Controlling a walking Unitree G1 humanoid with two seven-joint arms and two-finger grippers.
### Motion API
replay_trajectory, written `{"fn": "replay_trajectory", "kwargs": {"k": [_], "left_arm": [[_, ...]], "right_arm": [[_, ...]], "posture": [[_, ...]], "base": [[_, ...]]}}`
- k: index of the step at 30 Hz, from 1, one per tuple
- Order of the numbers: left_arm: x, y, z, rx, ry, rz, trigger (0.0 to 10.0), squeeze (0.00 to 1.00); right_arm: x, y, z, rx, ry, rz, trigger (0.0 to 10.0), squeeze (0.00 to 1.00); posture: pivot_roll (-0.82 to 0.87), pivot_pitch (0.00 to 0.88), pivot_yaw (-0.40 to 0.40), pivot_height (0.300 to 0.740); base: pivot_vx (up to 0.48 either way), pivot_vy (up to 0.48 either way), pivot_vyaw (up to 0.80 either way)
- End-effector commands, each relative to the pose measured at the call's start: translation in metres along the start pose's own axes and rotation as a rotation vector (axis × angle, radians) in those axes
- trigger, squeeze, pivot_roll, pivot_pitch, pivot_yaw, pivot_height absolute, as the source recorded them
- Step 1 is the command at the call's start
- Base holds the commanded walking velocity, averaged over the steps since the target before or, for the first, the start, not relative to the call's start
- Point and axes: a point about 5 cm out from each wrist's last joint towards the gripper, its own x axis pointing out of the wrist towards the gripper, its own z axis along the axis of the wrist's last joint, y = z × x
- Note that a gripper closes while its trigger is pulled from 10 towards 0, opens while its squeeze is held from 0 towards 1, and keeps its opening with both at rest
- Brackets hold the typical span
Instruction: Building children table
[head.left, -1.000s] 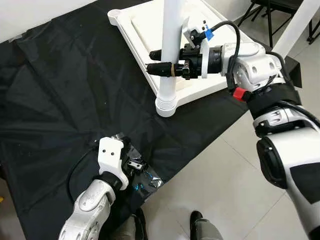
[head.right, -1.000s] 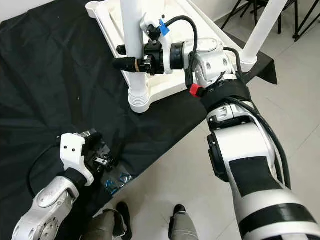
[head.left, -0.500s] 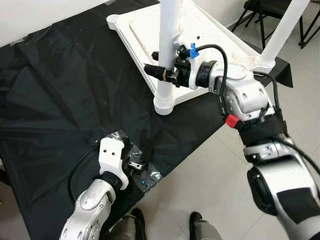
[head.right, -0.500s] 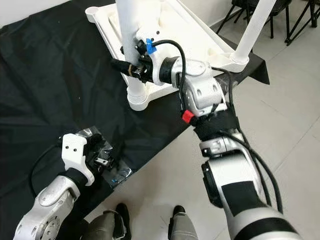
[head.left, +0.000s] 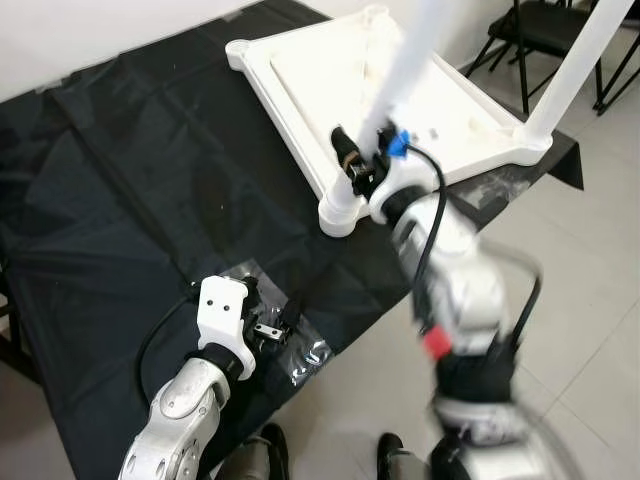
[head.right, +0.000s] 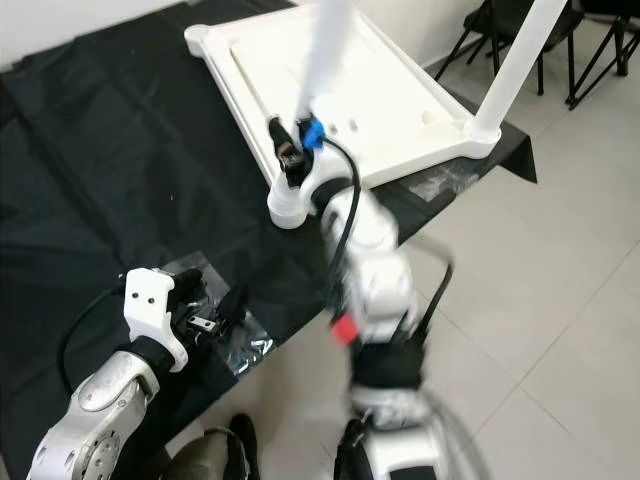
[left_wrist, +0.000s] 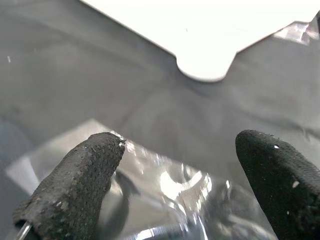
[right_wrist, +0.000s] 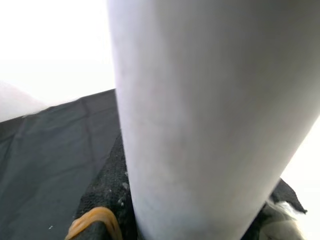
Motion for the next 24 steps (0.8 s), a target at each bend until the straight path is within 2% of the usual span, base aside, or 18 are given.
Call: {"fn": "replay_trajectory", "kwargs": {"k": [1,4,8,10,13,15,16,17,21,24], "left_arm": [[-0.002,0.002,-0.005,0.010,0.019,0.005,10.0,0.00],[-0.002,0.006,-0.003,0.018,0.004,0.014,10.0,0.00],[-0.001,0.008,0.000,0.021,-0.005,0.022,10.0,0.00],[0.001,0.015,0.009,0.022,-0.035,0.041,10.0,0.00],[0.003,0.021,0.018,0.020,-0.068,0.059,10.0,0.00],[0.006,0.025,0.030,0.027,-0.106,0.065,10.0,0.00],[0.006,0.025,0.030,0.027,-0.106,0.065,10.0,0.00],[0.008,0.027,0.038,0.026,-0.133,0.066,10.0,0.00],[0.008,0.027,0.039,0.025,-0.141,0.066,10.0,0.00],[0.015,0.028,0.070,0.012,-0.244,0.056,10.0,0.00]], "right_arm": [[-0.014,-0.010,-0.070,0.047,0.331,-0.100,10.0,0.00],[-0.004,-0.015,-0.060,0.041,0.301,-0.123,10.0,0.00],[-0.002,-0.017,-0.054,0.038,0.275,-0.135,10.0,0.00],[0.001,-0.019,-0.044,0.020,0.220,-0.137,10.0,0.00],[0.002,-0.018,-0.037,0.029,0.194,-0.135,10.0,0.00],[0.006,-0.014,-0.023,-0.002,0.111,-0.078,10.0,0.00],[0.006,-0.014,-0.023,-0.002,0.111,-0.078,10.0,0.00],[0.010,-0.009,-0.009,-0.040,0.021,-0.006,10.0,0.00],[0.011,-0.008,-0.005,-0.048,-0.001,0.013,10.0,0.00],[0.017,-0.002,0.040,-0.158,-0.224,0.134,10.0,0.00]], "posture": [[0.01,0.280,0.033,0.740],[0.01,0.265,0.033,0.740],[0.01,0.260,0.032,0.740],[0.02,0.252,0.032,0.740],[0.02,0.245,0.033,0.740],[0.02,0.235,0.034,0.740],[0.02,0.235,0.034,0.740],[0.02,0.231,0.035,0.740],[0.02,0.231,0.035,0.740],[0.02,0.215,0.034,0.740]], "base": [[0.000,0.000,0.00],[0.000,0.000,0.00],[0.000,0.000,0.00],[0.000,0.000,0.00],[0.000,0.000,0.00],[0.000,0.000,0.00],[0.000,0.000,0.00],[0.000,0.000,0.00],[0.000,0.000,0.00],[0.000,0.000,0.00]]}}
